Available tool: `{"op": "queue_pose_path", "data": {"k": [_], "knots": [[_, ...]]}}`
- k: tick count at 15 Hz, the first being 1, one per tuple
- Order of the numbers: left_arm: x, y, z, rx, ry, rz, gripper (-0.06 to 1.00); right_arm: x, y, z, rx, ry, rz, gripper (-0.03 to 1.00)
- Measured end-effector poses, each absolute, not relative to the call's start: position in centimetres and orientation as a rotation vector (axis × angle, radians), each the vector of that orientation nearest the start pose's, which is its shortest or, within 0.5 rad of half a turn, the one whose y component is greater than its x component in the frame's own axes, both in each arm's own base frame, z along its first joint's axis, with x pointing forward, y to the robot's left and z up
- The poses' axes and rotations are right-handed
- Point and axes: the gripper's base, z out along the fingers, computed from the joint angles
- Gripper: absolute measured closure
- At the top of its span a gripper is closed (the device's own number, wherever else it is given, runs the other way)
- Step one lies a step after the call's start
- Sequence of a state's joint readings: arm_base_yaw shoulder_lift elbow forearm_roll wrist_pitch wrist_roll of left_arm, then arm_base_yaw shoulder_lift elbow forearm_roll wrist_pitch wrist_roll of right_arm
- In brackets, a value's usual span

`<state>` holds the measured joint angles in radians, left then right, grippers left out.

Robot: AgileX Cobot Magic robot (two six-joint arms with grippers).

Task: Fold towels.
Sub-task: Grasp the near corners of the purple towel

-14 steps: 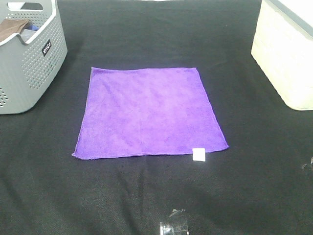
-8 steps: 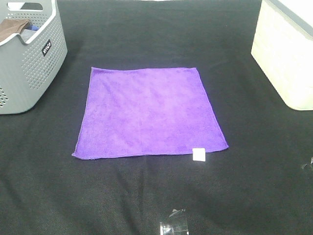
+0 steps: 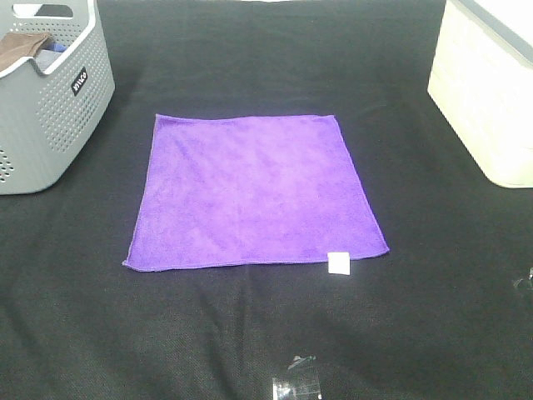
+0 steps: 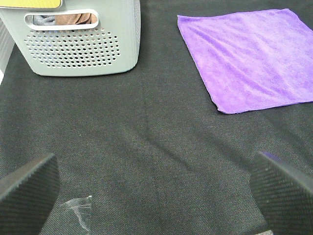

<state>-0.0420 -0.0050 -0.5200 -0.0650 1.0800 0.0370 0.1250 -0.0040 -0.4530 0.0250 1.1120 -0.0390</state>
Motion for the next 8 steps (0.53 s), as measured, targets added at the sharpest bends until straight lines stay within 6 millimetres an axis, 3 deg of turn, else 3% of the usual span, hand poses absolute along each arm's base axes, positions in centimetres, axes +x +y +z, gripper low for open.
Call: {"op": "queue_pose_path", "data": {"k": [3, 5, 8], "knots": [[-0.91, -0.48, 28.13, 0.085, 2.036, -0.081, -0.05, -0.3, 0.17, 26.01, -0.177, 2.132, 0.081, 0.26], [-0.91, -0.48, 28.13, 0.085, 2.036, -0.081, -0.05, -0.3, 0.17, 26.01, -0.177, 2.132, 0.081, 0.07], [-0.91, -0.48, 28.13, 0.085, 2.036, -0.081, -0.05, -0.3, 0.17, 26.01, -0.177, 2.132, 0.081, 0.01]]}}
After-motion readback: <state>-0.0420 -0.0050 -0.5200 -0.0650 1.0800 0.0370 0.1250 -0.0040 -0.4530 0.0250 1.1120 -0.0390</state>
